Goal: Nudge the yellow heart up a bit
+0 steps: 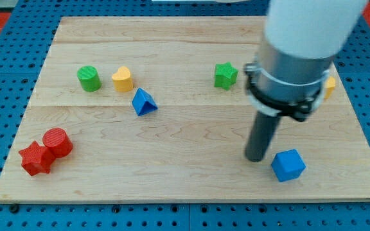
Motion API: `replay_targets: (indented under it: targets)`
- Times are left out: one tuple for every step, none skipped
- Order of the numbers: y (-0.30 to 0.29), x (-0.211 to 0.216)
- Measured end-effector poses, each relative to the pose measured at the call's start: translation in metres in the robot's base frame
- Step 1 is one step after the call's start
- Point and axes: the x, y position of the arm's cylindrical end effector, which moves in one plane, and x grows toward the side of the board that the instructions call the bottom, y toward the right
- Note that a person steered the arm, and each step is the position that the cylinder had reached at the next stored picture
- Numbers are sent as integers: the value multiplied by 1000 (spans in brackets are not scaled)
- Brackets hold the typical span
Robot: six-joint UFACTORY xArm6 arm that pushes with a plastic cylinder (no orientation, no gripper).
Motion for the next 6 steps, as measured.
replay_targets:
  targets:
    - [17,44]
    - [59,44]
    - [32,44]
    - [-83,2]
    - [-166,-61]
    - [-228,-88]
